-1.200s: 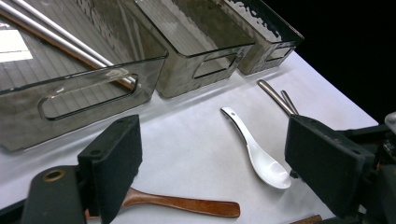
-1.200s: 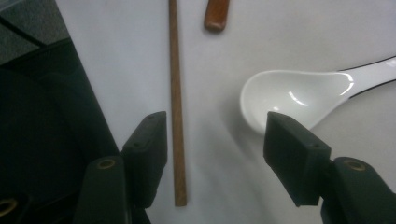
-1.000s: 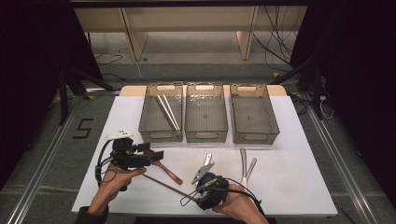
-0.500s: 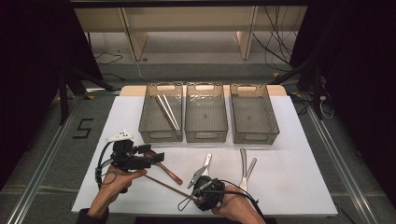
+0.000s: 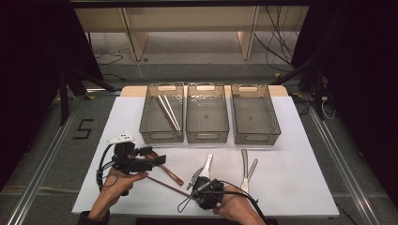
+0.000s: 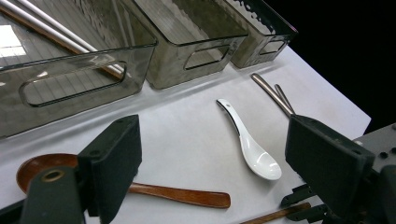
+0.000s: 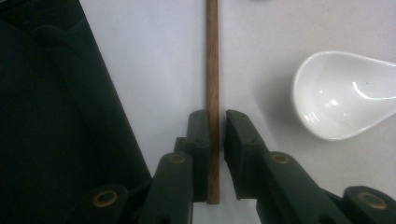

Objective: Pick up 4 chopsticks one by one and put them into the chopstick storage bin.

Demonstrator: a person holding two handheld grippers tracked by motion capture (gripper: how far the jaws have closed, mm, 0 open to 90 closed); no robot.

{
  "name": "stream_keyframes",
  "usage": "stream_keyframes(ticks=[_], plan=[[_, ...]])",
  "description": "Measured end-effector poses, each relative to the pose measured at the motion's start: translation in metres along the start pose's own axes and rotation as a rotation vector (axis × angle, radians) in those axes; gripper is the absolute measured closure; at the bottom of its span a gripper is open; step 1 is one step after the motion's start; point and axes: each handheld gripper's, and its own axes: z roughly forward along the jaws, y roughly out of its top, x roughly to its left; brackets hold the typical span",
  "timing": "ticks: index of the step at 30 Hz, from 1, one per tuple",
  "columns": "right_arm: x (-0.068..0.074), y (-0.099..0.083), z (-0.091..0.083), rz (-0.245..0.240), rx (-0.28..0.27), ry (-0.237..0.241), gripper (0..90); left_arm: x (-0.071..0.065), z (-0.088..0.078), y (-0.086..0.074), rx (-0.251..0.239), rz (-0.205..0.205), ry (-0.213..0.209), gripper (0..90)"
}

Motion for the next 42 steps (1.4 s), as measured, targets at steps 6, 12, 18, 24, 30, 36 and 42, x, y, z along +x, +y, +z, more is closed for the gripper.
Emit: stream_keyframes(ticks=[6, 12, 18, 24, 30, 36, 42], plan=[[-0.001, 0.003, 0.001, -0.001, 0.022, -0.003, 83.7, -0.001, 0.000, 0.000, -0.002, 0.001, 0.004, 18.3], [0.001, 0.004, 0.000, -0.009, 0.025, -0.017, 84.7, -0.002, 0.000, 0.000, -0.003, 0.004, 0.006, 18.3], [-0.001, 0.001, -0.001, -0.016, 0.004, -0.001, 85.0, 0.000, -0.003, 0.000, -0.012, -0.009, 0.009, 18.3], [-0.005, -0.001, -0.010, -0.001, -0.036, 0.005, 85.1, 0.001, -0.005, 0.001, -0.025, -0.021, 0.013, 18.3], [-0.013, -0.005, -0.024, 0.018, -0.096, -0.002, 85.1, 0.001, -0.010, 0.003, -0.046, -0.033, 0.016, 18.3], [-0.024, -0.010, -0.038, 0.070, -0.161, -0.017, 85.1, -0.003, -0.009, 0.004, -0.054, -0.082, 0.008, 18.3], [-0.034, -0.015, -0.048, 0.108, -0.224, -0.048, 85.1, -0.010, 0.000, -0.001, -0.052, -0.160, -0.005, 18.4]])
